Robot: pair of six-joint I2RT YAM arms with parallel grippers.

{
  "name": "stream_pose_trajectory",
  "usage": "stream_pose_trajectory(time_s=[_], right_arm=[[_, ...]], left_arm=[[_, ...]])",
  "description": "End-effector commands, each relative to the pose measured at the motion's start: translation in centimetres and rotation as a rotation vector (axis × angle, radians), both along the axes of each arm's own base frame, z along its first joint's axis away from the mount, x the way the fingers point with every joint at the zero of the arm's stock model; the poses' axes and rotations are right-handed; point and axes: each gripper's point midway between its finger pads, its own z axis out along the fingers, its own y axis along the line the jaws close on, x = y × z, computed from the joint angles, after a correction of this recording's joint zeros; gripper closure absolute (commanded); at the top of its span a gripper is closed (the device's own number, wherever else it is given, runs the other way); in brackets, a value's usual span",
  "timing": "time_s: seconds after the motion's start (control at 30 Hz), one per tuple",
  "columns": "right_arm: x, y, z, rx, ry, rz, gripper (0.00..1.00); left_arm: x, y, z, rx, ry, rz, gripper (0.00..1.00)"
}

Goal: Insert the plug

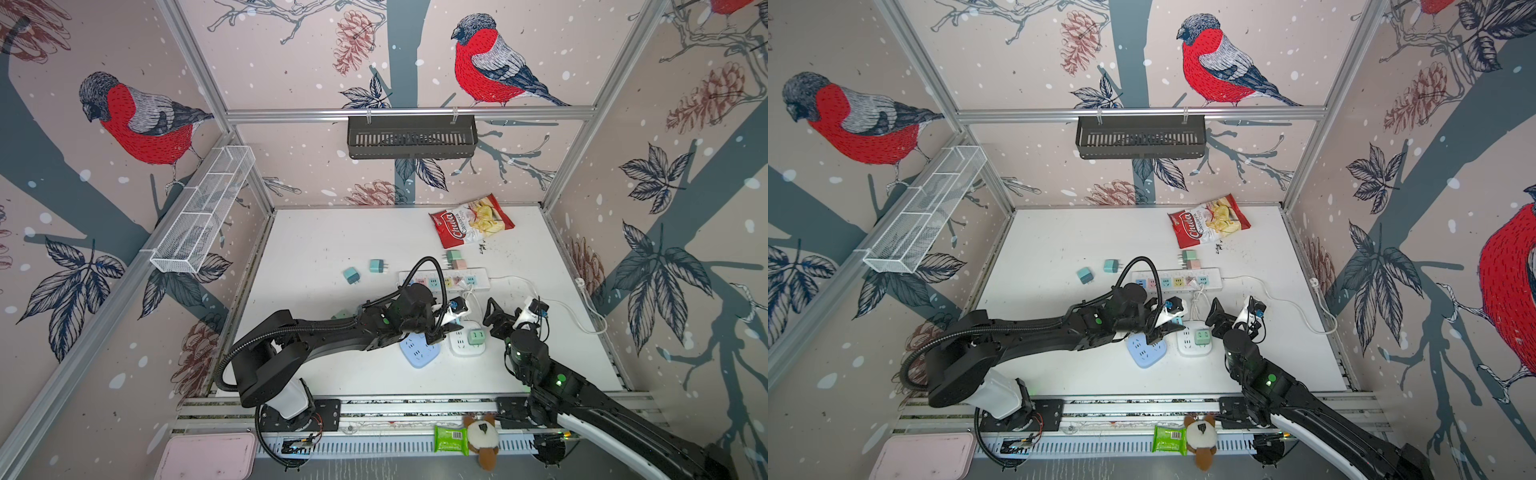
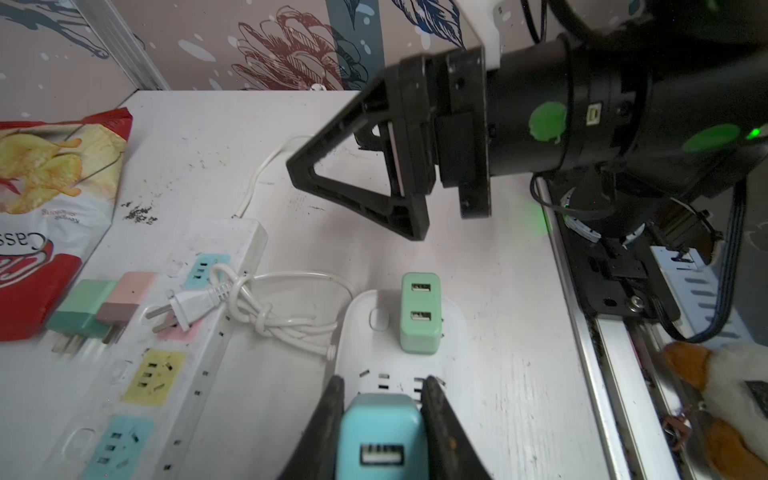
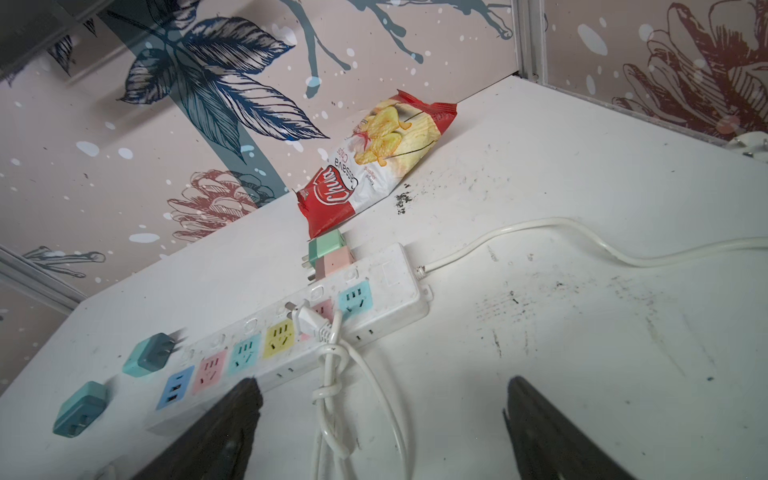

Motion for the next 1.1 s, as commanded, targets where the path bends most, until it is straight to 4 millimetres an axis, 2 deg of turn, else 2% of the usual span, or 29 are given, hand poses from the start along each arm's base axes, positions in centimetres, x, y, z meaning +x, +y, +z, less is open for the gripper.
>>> stream_pose_trajectory(time_s=[0.0,0.13,0.27,0.43,0.83,1.07], right_arm=[[0.8,1.2,0.6,-0.006,0.018,0.036,0.11],[1.4,1.8,-0.1,-0.029,0.070,0.027,0.13],[1.9,2.8,-0.6,-0.001,0.093,0.044,0.19],[2.3,3.3,-0.9,-0.004,0.138,0.046,0.26],[2.1,2.3,-1.4,0.014,0.130,0.027,0.28],[1.9,1.8,-1.4,0.017,0.122,0.024,0.28]], left_arm=[[-0.5,-0.3,-0.2,-0.021,-0.045,-0.068,1.00],[-0.1,-0.9,-1.1,0.014,-0.042,-0.072,1.00],[-0.9,-1.8,-2.3,0.024,-0.004,-0.118,1.00],[-0.9,-2.6,-3.7,0.082,0.014,-0.112,1.00],[-1.2,-3.1,-5.0,0.095,0.039,-0.131,1.00],[-2.0,-3.3,-5.0,0.074,0.033,-0.152,1.00]])
